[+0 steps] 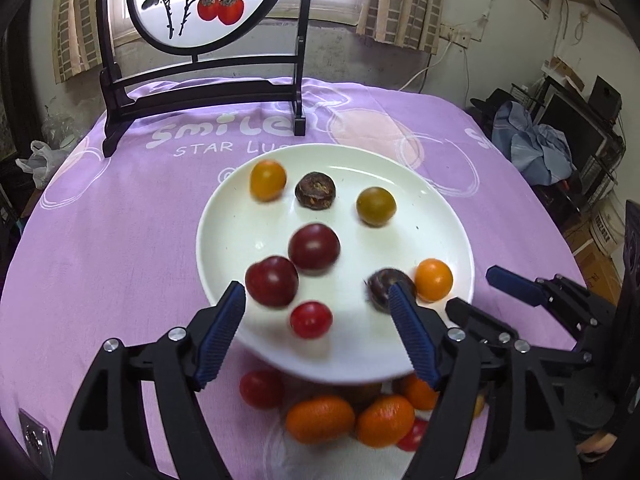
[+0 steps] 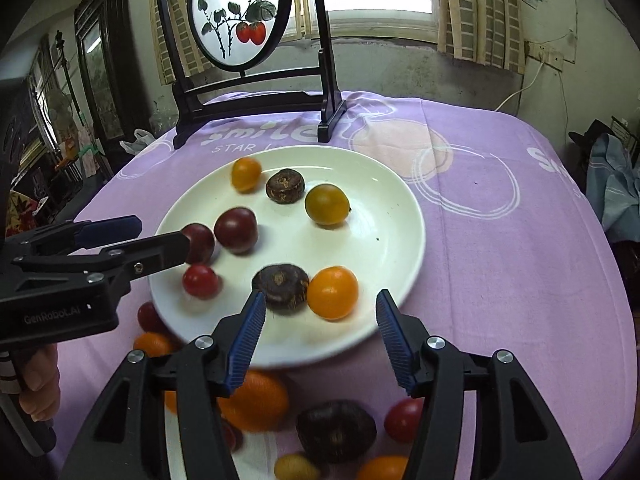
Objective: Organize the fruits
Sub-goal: 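Grasp a mandarin orange with the right tool while the left tool reaches another mandarin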
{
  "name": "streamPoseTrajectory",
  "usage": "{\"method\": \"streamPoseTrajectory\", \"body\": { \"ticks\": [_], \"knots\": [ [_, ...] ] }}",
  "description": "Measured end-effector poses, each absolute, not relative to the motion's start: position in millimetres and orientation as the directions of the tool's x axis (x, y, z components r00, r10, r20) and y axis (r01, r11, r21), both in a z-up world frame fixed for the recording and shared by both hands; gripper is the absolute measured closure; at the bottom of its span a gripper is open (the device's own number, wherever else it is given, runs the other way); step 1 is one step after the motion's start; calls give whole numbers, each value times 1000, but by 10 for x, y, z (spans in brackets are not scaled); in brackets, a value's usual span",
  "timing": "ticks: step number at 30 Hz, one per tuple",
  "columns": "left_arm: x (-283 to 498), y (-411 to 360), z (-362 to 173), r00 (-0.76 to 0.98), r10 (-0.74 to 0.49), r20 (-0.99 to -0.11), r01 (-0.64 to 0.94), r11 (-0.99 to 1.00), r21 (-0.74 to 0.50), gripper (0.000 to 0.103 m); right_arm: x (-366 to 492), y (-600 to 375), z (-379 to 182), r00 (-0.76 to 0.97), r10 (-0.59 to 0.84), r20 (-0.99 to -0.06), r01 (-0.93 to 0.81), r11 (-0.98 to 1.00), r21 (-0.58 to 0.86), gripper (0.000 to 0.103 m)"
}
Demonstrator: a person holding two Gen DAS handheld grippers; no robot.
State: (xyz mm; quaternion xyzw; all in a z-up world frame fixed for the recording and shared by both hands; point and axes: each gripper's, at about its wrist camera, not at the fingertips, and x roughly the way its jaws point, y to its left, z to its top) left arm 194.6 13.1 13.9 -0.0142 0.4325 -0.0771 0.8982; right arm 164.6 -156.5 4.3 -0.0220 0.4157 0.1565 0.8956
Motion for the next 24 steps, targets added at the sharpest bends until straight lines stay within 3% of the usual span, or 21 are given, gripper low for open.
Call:
{"method": "streamPoseTrajectory", "body": {
  "ticks": [9,24],
  "knots": [
    [1470,233,109,619,-175,-765,131,984,-120,16,1173,-1945,95,636,221,-740,-263,963,61,40],
    [971,300,-172,581,-170,-796,128,985,-117,15,718,-2126,-195,591,182,-786,-241,970,43,39]
  ]
}}
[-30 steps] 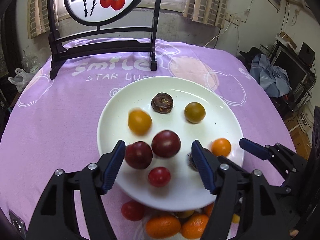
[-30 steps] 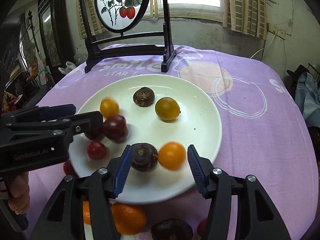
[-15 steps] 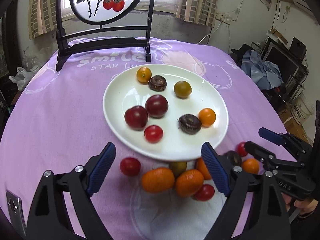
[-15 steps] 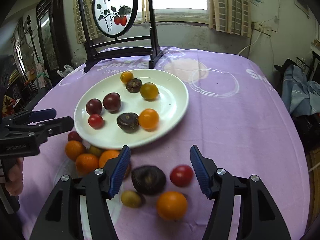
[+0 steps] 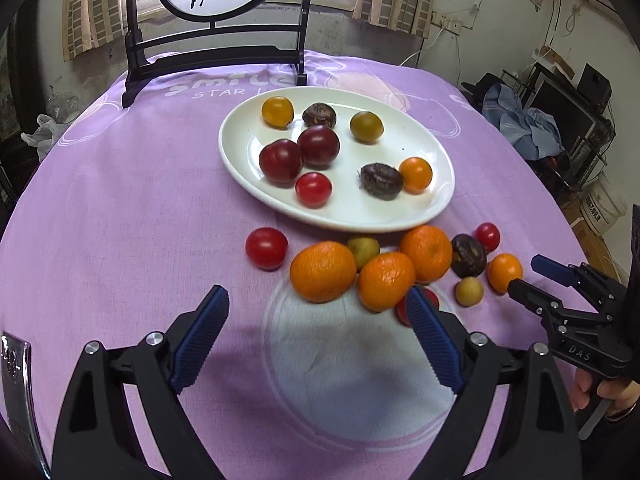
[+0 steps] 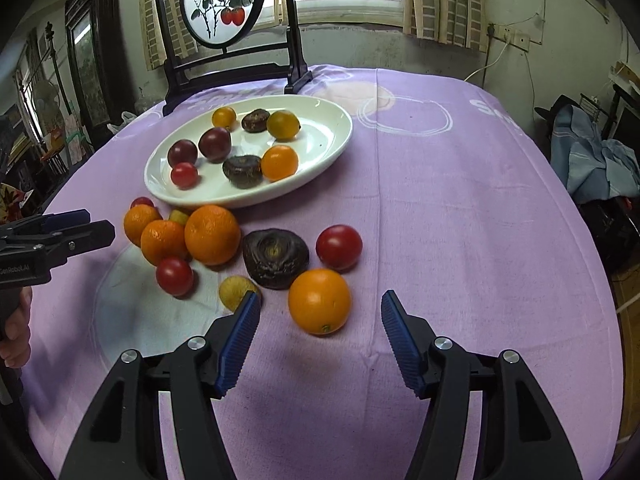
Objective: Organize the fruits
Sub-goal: 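Grasp a mandarin orange with the right tool while the left tool reaches another mandarin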
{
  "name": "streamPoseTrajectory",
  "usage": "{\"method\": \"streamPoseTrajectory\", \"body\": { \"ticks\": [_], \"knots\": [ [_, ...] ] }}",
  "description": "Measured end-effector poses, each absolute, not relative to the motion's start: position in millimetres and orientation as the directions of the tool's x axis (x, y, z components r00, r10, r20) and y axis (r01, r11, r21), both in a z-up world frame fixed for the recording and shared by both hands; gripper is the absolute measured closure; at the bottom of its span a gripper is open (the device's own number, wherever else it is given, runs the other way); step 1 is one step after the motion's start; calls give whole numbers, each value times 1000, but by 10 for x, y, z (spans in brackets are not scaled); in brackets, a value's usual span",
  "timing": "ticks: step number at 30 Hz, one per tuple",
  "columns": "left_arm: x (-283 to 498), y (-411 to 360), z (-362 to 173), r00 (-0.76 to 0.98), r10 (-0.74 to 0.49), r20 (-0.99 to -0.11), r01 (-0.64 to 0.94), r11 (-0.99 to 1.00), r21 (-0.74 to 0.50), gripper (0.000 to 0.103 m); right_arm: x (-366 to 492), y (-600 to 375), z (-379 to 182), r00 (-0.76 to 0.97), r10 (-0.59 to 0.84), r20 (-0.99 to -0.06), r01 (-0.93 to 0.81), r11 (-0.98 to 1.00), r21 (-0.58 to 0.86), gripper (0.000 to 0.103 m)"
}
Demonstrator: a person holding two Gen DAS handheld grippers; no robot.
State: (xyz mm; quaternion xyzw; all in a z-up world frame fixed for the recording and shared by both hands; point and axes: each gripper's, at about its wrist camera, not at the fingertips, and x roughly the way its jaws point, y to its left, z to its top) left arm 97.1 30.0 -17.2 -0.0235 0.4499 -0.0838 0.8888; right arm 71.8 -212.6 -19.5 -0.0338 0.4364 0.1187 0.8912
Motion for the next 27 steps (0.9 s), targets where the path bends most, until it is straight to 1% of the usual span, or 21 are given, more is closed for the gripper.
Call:
{"method": "streamPoseTrajectory", "body": {
  "ticks": [9,12,14,15,16,17,21,26,27],
  "knots": [
    [955,295,-349,540,-175,-823,142,983,-116,15,852,-2078,-377,553,138,-822,-214,977,20,39],
    [965,298,-392,530,-173,-830,141,983,-114,15,912,-2095,-428,536,148,-831,-206,978,42,40],
    [971,306,-411,528,-166,-833,138,984,-108,15,913,-2119,-438,543,148,-827,-196,980,47,49],
    [973,311,-421,527,-162,-834,136,985,-105,15,907,-2128,-432,547,151,-823,-196,979,49,60],
    [980,317,-432,525,-156,-837,134,986,-100,15,905,-2142,-424,548,168,-820,-202,977,65,65],
    [985,325,-440,523,-152,-839,131,987,-96,15,899,-2162,-414,543,191,-818,-203,975,93,65],
    [983,336,-460,522,-135,-842,129,989,-78,15,857,-2185,-415,546,204,-812,-204,973,107,65],
    [1015,316,-482,528,-122,-841,150,988,-49,16,801,-2192,-401,541,262,-799,-231,960,158,65],
    [1030,308,-497,526,-122,-842,155,987,-46,20,788,-2194,-402,541,267,-797,-234,958,162,65]
  ]
}}
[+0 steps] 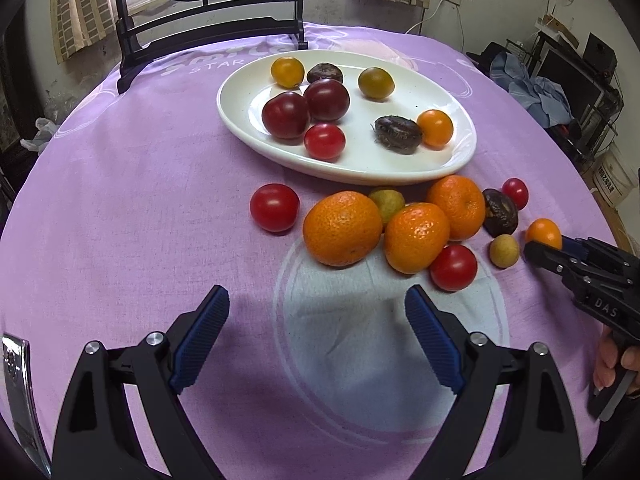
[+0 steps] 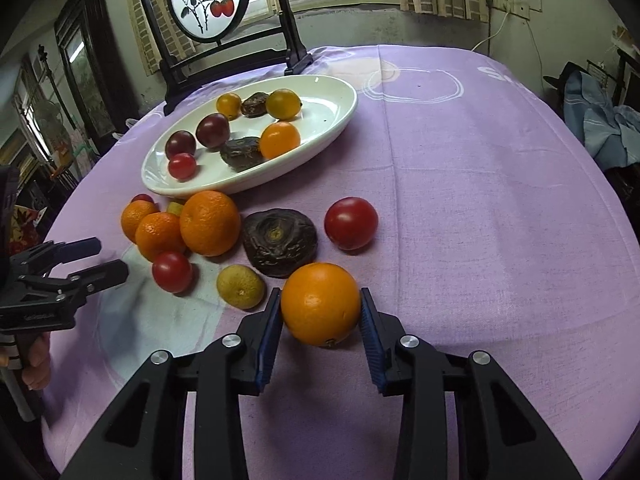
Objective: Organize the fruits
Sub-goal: 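Grasp a mandarin orange with the right tool while the left tool reaches another mandarin, then grasp the second mandarin with the left tool, carry both mandarins onto the plate, open both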
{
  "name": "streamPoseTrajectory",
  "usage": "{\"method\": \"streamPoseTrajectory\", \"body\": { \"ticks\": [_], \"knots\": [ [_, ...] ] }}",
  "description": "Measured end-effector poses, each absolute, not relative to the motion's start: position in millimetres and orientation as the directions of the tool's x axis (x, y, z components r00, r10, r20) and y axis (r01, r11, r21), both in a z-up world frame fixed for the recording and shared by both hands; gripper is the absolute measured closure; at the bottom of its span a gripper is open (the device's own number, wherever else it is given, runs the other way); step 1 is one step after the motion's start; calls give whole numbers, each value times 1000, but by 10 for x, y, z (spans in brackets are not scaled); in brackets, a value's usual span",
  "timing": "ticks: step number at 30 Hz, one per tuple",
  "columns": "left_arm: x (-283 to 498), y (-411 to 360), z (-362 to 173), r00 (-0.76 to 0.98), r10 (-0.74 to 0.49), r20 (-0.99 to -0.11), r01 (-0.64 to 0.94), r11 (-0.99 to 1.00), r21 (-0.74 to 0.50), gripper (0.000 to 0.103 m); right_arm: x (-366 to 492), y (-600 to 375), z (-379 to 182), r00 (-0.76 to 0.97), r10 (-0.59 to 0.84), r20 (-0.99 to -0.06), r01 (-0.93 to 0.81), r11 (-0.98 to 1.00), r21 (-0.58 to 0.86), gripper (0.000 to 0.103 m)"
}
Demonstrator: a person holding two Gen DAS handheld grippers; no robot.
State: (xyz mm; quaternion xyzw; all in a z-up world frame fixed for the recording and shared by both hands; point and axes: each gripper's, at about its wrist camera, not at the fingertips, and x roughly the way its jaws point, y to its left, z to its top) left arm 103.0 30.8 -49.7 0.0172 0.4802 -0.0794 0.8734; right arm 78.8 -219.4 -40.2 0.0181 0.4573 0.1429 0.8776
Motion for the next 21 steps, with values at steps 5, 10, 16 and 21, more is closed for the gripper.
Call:
{"method": "streamPoseTrajectory", "body": {
  "ticks": [5,10,16,21],
  "knots": [
    [1131,248,-615,495,-108,-862,178,984,-21,30,776,-2205,-381,544,290,-787,-246,952,180,65],
    [1238,180,-631,504,-106,-857,221,975,9,32,754,-2152,-374,536,315,-783,-278,942,189,65],
    [1425,127,-621,515,-119,-849,254,967,18,39,749,-2108,-382,528,319,-787,-292,938,185,65],
    [1424,80,-596,522,-151,-840,283,959,4,61,747,-2109,-385,530,314,-788,-290,940,180,65]
  ]
}}
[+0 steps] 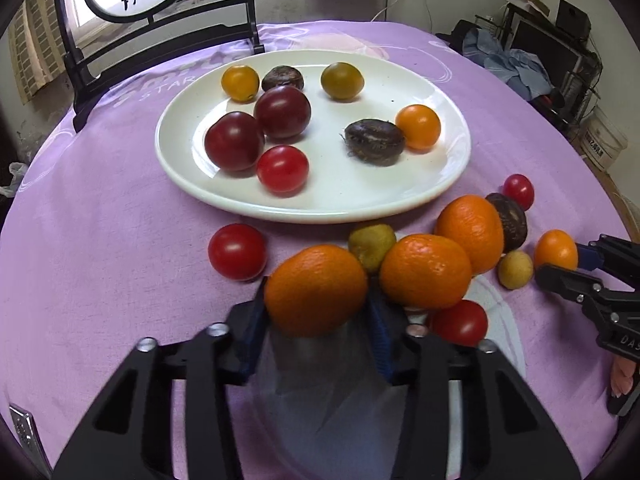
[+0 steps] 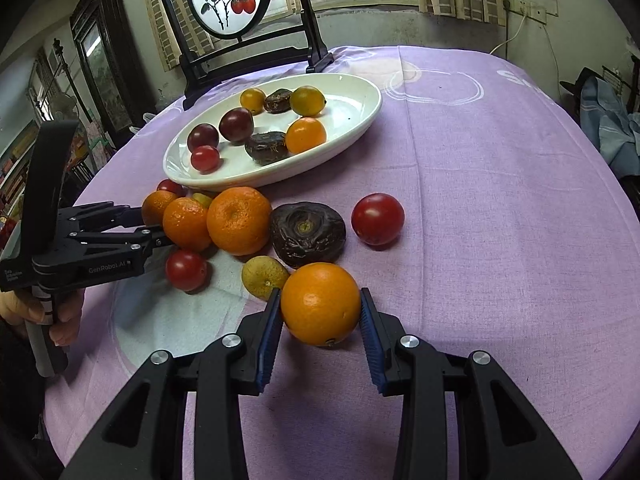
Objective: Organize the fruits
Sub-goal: 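Grasp the second mandarin with the left tool, carry both mandarins onto the plate, open both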
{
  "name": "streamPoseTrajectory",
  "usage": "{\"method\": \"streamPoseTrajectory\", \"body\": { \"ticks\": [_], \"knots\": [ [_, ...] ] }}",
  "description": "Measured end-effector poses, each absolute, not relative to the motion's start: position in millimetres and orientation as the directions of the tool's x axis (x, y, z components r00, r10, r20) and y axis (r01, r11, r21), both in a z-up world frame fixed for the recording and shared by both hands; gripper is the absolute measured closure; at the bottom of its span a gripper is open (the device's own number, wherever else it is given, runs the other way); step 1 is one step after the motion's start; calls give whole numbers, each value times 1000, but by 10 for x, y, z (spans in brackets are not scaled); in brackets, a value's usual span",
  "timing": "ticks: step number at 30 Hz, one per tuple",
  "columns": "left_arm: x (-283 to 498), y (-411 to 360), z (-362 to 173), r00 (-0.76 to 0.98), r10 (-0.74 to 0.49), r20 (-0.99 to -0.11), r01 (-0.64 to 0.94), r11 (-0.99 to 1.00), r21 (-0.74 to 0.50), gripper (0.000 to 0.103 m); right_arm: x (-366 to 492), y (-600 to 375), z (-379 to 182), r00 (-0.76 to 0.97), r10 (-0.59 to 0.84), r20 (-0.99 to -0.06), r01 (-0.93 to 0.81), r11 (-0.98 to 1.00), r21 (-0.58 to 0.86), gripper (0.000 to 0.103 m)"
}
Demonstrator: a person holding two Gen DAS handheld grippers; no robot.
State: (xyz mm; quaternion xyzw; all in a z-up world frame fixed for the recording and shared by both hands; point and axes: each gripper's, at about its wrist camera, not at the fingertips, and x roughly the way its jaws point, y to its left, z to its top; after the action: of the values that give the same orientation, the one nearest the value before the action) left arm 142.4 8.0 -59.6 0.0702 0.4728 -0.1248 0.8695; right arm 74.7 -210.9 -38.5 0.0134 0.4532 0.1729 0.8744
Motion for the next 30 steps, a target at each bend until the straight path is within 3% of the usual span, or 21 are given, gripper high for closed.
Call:
{"method": "streamPoseTrajectory", "body": {
  "ticks": [8,17,23,30],
  "knots": [
    [1251,137,-516,519,-147,-842,279,960,4,62,729,-2123,-354,559,308,-770,-287,943,169,65],
    [1076,274,38,587,-239,-774,309,949,-60,62,736,-1952,-29,627,290,-723,-315,943,106,65],
    [1430,270,279,626,-227,-746,268,961,-67,62,982,-1567,258,660,314,-683,-398,917,38,65],
    [2134,331,150,594,-169,-786,160,983,-91,62,1521,-1241,234,634,320,-704,-406,913,50,65]
  ]
}}
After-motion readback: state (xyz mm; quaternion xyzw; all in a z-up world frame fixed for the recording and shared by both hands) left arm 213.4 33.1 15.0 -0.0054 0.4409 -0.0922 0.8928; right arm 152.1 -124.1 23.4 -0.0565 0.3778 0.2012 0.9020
